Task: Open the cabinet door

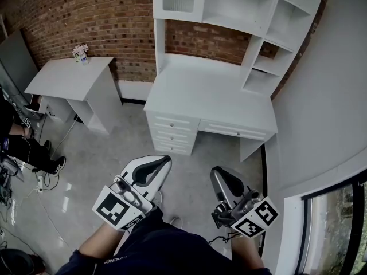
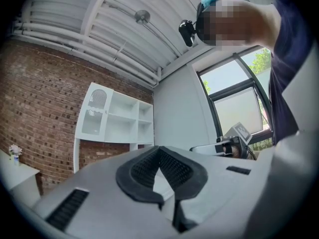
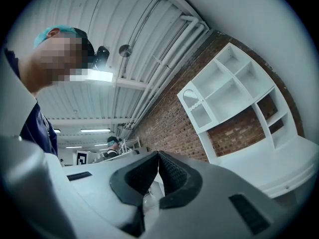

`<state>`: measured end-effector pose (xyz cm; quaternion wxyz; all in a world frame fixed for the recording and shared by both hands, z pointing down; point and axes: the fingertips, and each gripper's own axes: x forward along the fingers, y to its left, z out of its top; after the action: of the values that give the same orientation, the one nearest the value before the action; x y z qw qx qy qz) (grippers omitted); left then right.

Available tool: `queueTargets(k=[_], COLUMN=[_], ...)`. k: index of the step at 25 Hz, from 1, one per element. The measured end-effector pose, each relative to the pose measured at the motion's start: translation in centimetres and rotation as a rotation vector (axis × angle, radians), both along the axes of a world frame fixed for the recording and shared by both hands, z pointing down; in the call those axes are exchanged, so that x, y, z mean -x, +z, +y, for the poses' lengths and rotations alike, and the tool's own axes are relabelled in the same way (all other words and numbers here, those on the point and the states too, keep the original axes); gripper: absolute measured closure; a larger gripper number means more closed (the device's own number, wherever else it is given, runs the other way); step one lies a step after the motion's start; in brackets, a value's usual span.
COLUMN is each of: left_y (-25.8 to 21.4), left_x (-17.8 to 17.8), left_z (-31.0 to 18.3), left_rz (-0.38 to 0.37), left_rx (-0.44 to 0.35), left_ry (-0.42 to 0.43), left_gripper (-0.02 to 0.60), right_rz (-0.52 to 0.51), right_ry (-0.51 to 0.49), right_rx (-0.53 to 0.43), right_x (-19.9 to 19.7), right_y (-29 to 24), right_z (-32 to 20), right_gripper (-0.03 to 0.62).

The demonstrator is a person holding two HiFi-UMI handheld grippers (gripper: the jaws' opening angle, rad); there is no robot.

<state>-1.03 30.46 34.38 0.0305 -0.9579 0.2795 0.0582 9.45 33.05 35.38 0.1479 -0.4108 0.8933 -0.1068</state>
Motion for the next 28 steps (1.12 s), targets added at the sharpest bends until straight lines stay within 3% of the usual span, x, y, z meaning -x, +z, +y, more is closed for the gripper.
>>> queueTargets(k=[15,28], left_y=[1.0,2.0], left_x=[2.4,7.0], left_z=[-10.6,-22.2], left_rz=[0.021,0.043], left_rx=[0.023,0.048], left_ry=[0.018,0.041], left_gripper=[0.574,0.575], right_rz=[0.014,0.035], right_ry=[0.014,0.035], right_rx=[0.026,0.060], right_x=[2.7,7.7], right_y=[0.7,1.4], right_z=[-10.5,-21.6], right_gripper=[0.568,0.568])
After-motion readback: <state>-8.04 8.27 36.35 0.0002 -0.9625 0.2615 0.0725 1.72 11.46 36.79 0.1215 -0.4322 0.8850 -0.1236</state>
